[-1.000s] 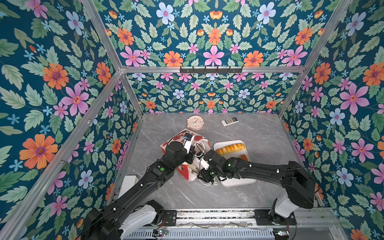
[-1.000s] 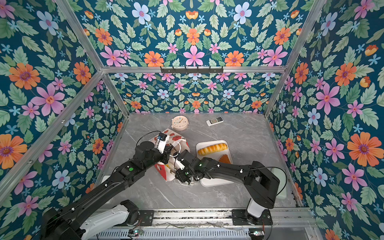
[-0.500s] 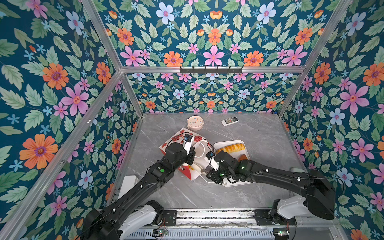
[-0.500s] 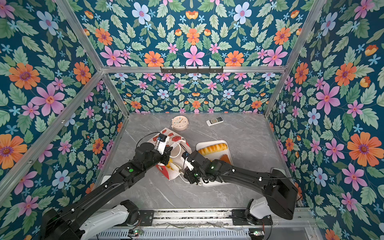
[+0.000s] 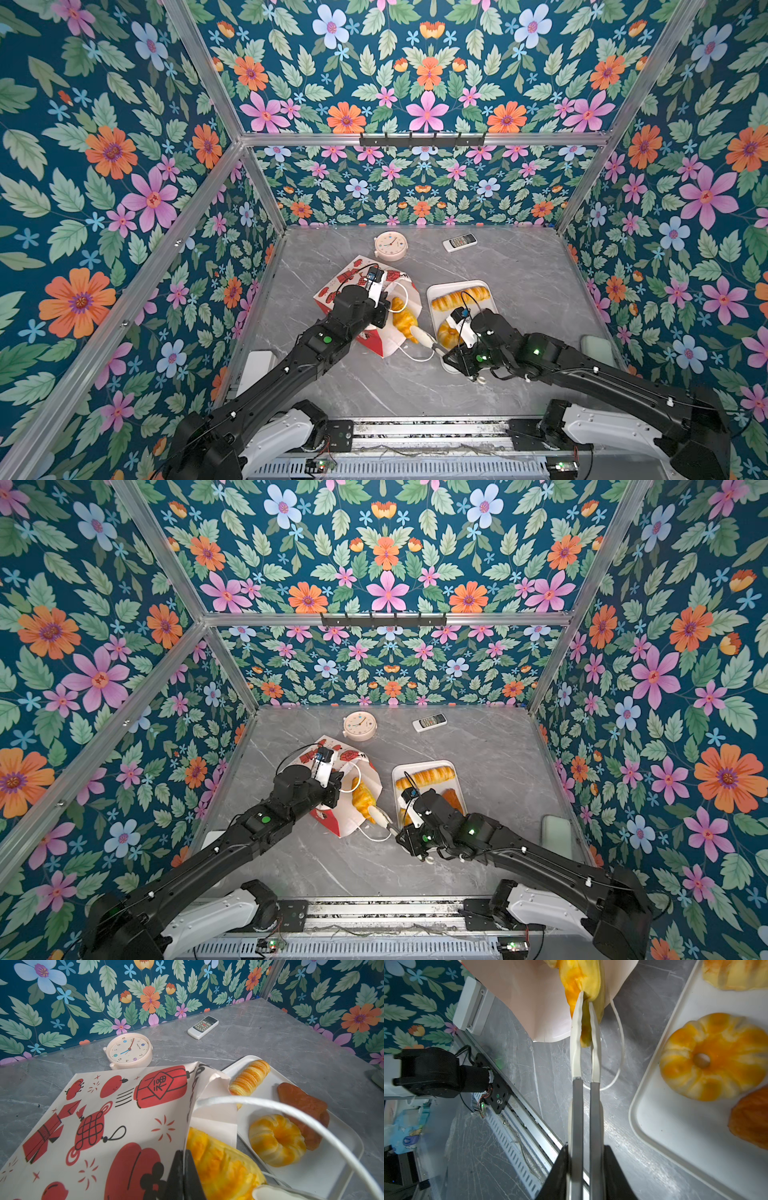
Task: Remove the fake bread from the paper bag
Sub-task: 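Close the tongs on the yellow croissant and lift it out, then lower the yellow croissant onto the tray and open the tongs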
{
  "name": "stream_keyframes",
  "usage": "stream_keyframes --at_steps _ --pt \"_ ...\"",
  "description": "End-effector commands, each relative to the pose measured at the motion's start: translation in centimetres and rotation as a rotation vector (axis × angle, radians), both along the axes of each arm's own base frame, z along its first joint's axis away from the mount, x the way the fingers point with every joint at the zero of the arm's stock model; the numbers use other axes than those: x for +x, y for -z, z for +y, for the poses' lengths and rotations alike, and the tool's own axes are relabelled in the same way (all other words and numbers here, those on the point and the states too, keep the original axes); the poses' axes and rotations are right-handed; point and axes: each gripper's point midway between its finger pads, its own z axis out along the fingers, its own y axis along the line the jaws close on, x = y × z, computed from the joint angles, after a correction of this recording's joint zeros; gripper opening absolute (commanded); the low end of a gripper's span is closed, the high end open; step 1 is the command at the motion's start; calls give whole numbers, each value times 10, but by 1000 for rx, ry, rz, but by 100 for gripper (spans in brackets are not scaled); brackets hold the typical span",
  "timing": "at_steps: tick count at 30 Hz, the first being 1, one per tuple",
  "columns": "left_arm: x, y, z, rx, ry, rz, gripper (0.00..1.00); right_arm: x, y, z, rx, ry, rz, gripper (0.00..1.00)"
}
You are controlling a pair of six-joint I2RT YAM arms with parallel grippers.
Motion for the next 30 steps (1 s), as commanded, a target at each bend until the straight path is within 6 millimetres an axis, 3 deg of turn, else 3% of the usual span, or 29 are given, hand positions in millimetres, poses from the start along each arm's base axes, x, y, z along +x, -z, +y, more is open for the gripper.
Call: stream_keyframes --at_steps 1,9,17,30 --pt "6 -8 7 -16 -54 -35 2 -9 -8 -11 39 51 44 25" --pt "6 -6 10 -20 -68 -42 2 -24 -24 -57 102 204 35 26" --pt "6 -10 11 -32 -72 -56 2 -21 -27 -93 120 380 10 27" --pt "5 -9 7 -56 -56 -65 2 1 -19 -103 212 563 27 28"
